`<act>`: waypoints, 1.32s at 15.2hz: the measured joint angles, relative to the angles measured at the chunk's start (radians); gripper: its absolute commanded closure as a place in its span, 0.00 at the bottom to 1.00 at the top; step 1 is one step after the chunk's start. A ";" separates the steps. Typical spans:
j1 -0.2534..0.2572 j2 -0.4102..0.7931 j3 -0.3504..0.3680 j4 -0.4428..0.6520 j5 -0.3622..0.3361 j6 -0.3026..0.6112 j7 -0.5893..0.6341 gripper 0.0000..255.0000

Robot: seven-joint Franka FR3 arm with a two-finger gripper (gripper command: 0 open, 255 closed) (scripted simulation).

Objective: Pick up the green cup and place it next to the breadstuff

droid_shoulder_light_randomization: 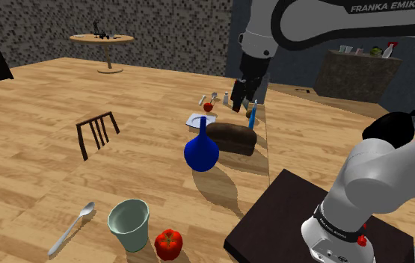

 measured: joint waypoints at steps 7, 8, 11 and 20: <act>0.028 0.131 0.146 -0.005 0.021 0.124 0.155 0.00; 0.032 0.148 0.167 -0.004 0.022 0.138 0.177 0.00; 0.032 0.239 0.234 0.022 0.009 0.194 0.253 0.00; 0.021 0.540 0.414 0.150 -0.132 0.307 0.509 0.00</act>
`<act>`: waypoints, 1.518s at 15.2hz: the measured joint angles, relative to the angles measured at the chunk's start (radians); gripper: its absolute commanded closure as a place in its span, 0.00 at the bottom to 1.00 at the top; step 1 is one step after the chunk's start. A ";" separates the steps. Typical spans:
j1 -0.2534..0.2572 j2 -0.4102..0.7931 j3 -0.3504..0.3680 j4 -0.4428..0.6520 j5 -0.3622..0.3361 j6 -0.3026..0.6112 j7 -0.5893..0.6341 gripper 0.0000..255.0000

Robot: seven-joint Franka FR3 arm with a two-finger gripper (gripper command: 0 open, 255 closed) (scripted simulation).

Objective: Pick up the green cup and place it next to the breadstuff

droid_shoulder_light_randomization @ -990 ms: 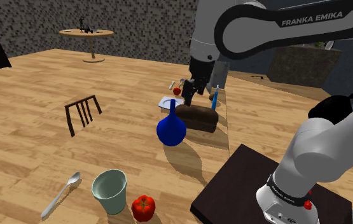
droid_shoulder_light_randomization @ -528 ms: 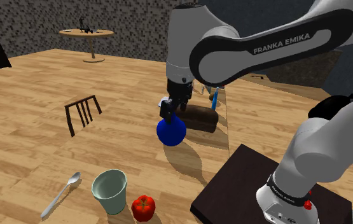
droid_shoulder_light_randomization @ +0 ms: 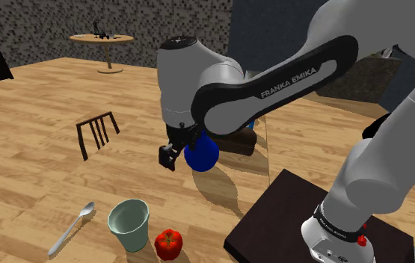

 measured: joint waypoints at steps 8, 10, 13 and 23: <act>0.080 0.355 0.070 0.210 -0.262 0.005 0.289 0.00; 0.124 0.442 0.062 0.276 -0.321 -0.011 0.346 0.00; 0.192 0.557 0.044 0.370 -0.390 -0.033 0.411 0.00; 0.402 0.906 -0.040 0.741 -0.519 -0.125 0.494 0.00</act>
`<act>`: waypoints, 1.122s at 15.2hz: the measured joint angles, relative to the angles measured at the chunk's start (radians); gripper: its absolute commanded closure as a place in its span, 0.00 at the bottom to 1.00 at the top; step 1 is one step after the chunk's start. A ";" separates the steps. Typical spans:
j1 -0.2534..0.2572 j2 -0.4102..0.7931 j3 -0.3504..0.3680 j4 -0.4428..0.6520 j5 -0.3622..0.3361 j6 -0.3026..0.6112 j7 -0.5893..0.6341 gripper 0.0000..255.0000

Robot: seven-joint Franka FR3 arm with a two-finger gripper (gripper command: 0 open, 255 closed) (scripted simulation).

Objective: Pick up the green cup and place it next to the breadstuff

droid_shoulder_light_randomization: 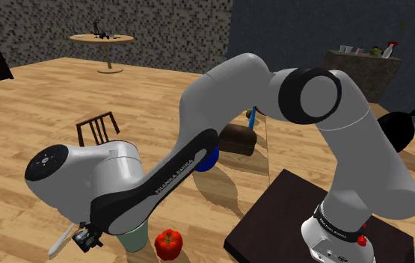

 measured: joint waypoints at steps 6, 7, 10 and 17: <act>0.005 0.046 -0.021 -0.004 -0.025 0.046 0.015 0.00; 0.004 0.048 -0.022 -0.006 -0.027 0.050 0.016 0.00; 0.005 0.051 -0.023 -0.004 -0.028 0.052 0.016 0.00; 0.006 0.052 -0.023 -0.003 -0.028 0.052 0.016 1.00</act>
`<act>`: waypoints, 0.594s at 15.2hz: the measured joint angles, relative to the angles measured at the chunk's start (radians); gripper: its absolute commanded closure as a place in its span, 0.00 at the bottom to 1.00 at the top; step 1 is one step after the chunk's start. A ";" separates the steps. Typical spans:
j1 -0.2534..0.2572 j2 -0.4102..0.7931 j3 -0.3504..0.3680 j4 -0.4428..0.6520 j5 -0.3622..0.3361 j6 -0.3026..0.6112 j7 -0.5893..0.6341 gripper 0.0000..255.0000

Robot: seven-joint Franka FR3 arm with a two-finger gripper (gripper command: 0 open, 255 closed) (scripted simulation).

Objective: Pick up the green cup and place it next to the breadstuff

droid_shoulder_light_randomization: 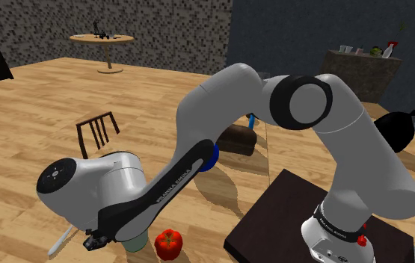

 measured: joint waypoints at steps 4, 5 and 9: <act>0.000 0.000 0.000 0.000 0.000 0.000 0.000 1.00; 0.000 0.000 0.000 -0.001 0.000 0.000 0.000 1.00; -0.005 -0.017 0.006 -0.001 0.009 -0.015 -0.007 1.00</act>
